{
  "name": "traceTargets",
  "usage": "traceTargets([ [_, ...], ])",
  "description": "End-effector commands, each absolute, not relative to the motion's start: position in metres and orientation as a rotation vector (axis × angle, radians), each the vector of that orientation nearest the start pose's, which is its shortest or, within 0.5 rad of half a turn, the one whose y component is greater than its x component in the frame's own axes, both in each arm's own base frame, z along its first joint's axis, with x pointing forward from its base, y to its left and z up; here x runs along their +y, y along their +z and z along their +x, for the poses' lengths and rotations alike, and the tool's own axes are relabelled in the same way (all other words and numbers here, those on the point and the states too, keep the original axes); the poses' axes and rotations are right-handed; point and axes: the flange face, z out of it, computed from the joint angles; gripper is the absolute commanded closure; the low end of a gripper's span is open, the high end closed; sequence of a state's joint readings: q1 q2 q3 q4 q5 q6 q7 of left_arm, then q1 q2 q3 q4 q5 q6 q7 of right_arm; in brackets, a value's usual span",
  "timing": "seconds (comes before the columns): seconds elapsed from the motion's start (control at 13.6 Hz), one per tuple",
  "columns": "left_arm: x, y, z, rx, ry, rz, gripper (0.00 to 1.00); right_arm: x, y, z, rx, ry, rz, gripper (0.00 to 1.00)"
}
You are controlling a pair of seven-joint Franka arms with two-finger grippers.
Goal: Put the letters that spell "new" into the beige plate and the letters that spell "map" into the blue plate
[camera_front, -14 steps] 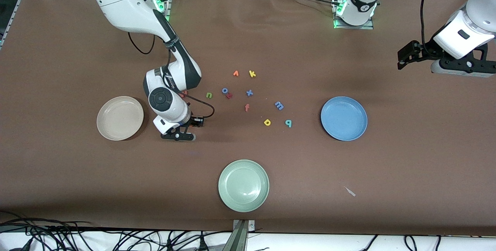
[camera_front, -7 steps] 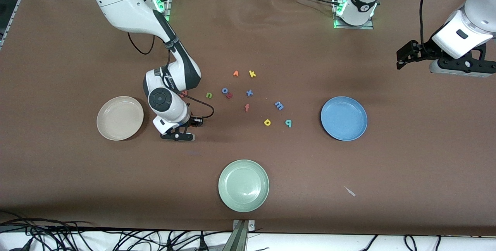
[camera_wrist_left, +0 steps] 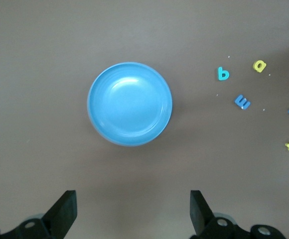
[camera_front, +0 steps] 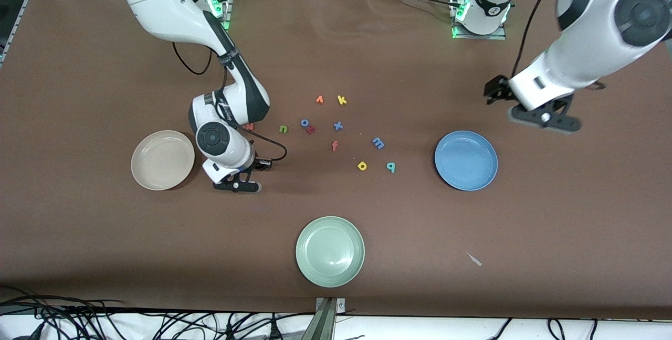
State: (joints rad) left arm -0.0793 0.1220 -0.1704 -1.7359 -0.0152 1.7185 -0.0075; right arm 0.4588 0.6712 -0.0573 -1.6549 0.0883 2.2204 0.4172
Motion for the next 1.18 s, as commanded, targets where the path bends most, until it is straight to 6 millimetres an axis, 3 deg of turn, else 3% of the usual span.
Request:
traceTargets([
  [0.0,-0.174,0.442,0.592,0.416,0.183,-3.126,0.0,0.234,0.25,0.619,-0.04,0.26,-3.152,0.87],
  [0.15,-0.204,0.397,0.604,0.392,0.166,-3.146,0.0,0.198,0.263,0.608,-0.153,0.26,-3.151,0.87],
  [0.22,-0.234,0.386,0.61,0.369,0.103,-3.166,0.0,0.184,0.266,0.603,-0.189,0.231,-3.148,0.87],
  [0.44,-0.27,0.328,0.627,0.157,0.075,-3.211,0.0,0.123,0.268,0.598,-0.357,0.22,-3.144,0.86],
  [0.66,-0.31,0.29,0.628,0.169,0.041,-3.222,0.0,0.068,0.257,0.593,-0.413,0.23,-3.156,0.84],
  [0.88,-0.321,0.273,0.631,0.168,-0.003,-3.232,0.0,0.039,0.232,0.574,-0.38,0.165,-3.182,0.75],
  [0.95,-0.328,0.267,0.63,0.213,-0.056,-3.216,0.0,0.037,0.226,0.57,-0.376,0.143,-3.187,0.64],
  [1.03,-0.329,0.255,0.63,0.266,-0.069,-3.176,0.0,0.037,0.227,0.571,-0.367,0.143,-3.188,0.37],
  [1.1,-0.33,0.246,0.628,0.304,-0.071,-3.147,0.0,0.037,0.231,0.574,-0.363,0.142,-3.187,0.0],
])
